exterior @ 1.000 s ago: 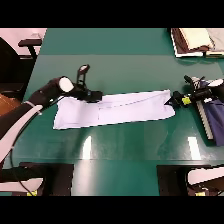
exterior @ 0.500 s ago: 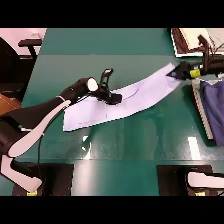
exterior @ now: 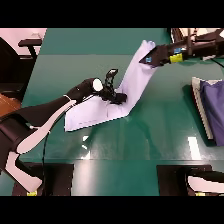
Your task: Fold the shirts.
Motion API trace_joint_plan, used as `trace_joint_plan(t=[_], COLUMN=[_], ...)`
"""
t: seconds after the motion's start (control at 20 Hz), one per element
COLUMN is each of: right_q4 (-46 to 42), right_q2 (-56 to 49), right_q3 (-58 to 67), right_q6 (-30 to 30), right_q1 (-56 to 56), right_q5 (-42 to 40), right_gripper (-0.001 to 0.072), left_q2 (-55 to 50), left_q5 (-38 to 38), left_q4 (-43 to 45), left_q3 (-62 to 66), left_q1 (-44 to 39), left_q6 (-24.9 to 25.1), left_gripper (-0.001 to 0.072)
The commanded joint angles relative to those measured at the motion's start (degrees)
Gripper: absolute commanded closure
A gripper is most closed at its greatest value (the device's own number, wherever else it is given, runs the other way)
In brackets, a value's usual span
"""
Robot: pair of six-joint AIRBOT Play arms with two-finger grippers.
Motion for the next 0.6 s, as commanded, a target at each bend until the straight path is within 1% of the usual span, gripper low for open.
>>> trace_joint_plan(t=[0.0, 0.15, 0.25, 0.35, 0.4, 0.45, 0.5, 0.55], right_q4=[0.7, 1.3, 5.6, 11.3, 11.9, 11.9, 11.8, 11.7], right_q2=[-1.8, -4.4, -8.0, -13.4, -16.4, -19.9, -23.1, -25.6], right_q3=[2.1, 3.4, 5.0, 8.1, 10.5, 13.3, 16.0, 18.2], right_q6=[0.1, 0.1, -0.5, -5.7, -8.1, -9.2, -9.4, -9.4], right_q1=[5.6, 12.2, 18.1, 24.8, 27.8, 30.7, 32.7, 33.8], right_q5=[-1.6, -5.2, -10.5, -14.6, -15.9, -16.4, -15.7, -13.9], right_gripper=[0.0700, 0.0700, 0.0699, 0.0698, 0.0686, 0.0506, 0.0260, 0.0141], left_q2=[4.7, 15.4, 22.8, 30.0, 32.7, 35.2, 37.0, 38.6], left_q5=[-2.4, -6.3, -7.6, -7.6, -7.6, -8.0, -8.7, -9.7], left_q4=[5.1, 13.8, 16.7, 19.5, 20.7, 21.5, 21.8, 21.8], left_q3=[0.2, 0.2, 0.2, 0.2, 0.2, 0.2, 0.2, 0.2], left_q1=[4.0, 12.6, 18.9, 25.1, 27.5, 29.9, 31.8, 33.6], left_q6=[0.0, 0.0, 0.0, 0.0, 0.0, 0.0, 0.0, 0.0], left_gripper=[0.0684, 0.0683, 0.0683, 0.0683, 0.0683, 0.0683, 0.0683, 0.0683])
